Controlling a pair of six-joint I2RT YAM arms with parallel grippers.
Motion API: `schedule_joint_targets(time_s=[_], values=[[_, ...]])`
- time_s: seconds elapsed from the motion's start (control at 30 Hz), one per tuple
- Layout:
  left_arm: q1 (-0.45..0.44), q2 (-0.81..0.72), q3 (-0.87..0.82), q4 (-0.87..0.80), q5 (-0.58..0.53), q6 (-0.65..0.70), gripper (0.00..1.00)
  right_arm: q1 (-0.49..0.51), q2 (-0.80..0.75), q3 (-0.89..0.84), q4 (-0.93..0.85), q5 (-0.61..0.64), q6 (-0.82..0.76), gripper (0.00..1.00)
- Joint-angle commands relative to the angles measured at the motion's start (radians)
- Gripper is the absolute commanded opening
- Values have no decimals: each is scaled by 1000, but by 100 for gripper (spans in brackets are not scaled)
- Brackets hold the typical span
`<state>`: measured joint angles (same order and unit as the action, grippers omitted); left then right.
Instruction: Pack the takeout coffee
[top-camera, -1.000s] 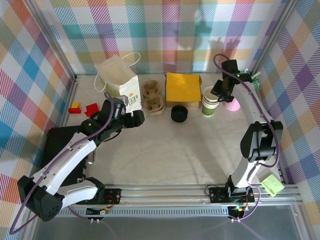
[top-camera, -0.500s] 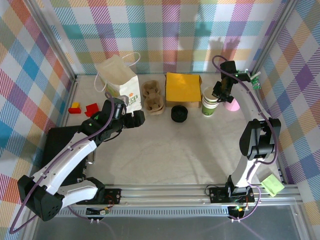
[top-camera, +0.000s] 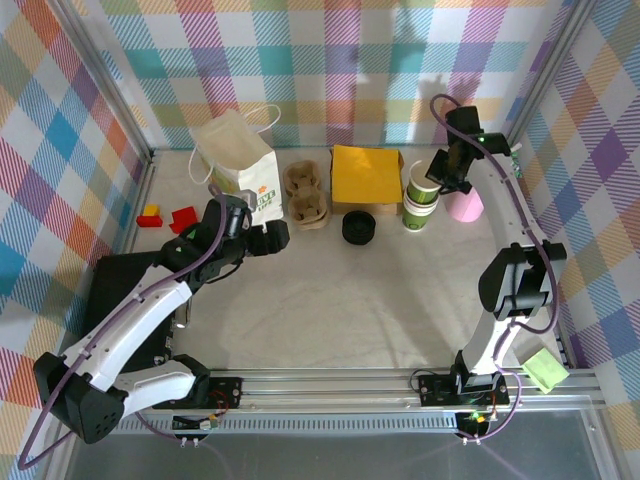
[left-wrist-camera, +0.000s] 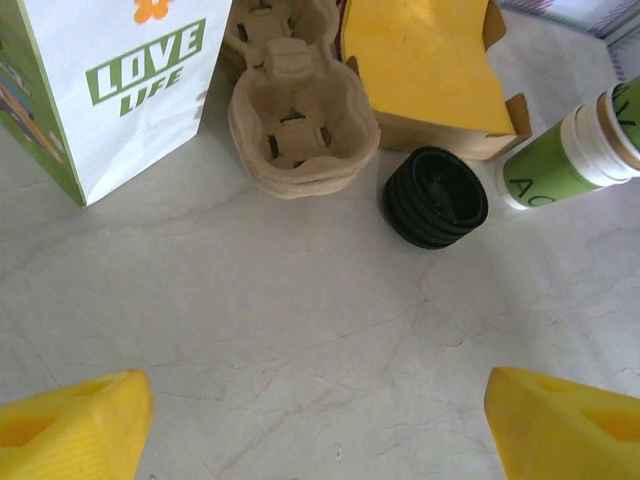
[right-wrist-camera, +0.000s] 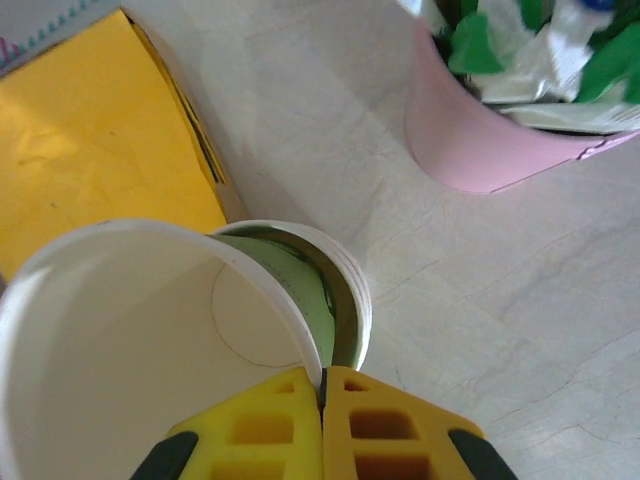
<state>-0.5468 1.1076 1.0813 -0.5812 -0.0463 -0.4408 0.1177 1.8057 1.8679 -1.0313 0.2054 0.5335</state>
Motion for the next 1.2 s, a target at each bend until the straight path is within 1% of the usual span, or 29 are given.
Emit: schedule_joint_targets(time_s=[0.0,0.17,0.27,0.43,0.53,0.67,0.7,0.77,0.87,1.0,1.17], values=[[-8,-41,55,-31,-18,20,86,7,-43,94,-100,-6,-39,3],[-8,-63,86,-59,-66,16,86,21,-63,197,-172,-56,-80,0],[-8,-62,105,-74,-69,14,85,45,-72,249,-214,-83,-100,0],[-8,-82,95,-60,-53,14,84,131,-91,284,-246,-143,-139,0],[-8,-99,74,-41,-52,1,84,210,-111,265,-250,-153,-143,0],[-8,-122,54,-42,-67,-13,84,337,-157,168,-209,-146,-130,0],[-8,-132,47,-48,-86,-16,84,364,-174,130,-190,-140,-119,0],[-8,-160,34,-76,-163,-29,85,411,-204,51,-141,-126,-100,0],[-8,-218,-3,-88,-239,-32,85,470,-259,-93,-59,-101,-58,0],[-8,-288,-53,-73,-275,-29,85,551,-320,-291,70,-71,-6,0],[-8,-330,-93,-63,-343,-60,88,632,-328,-443,164,-54,24,0]])
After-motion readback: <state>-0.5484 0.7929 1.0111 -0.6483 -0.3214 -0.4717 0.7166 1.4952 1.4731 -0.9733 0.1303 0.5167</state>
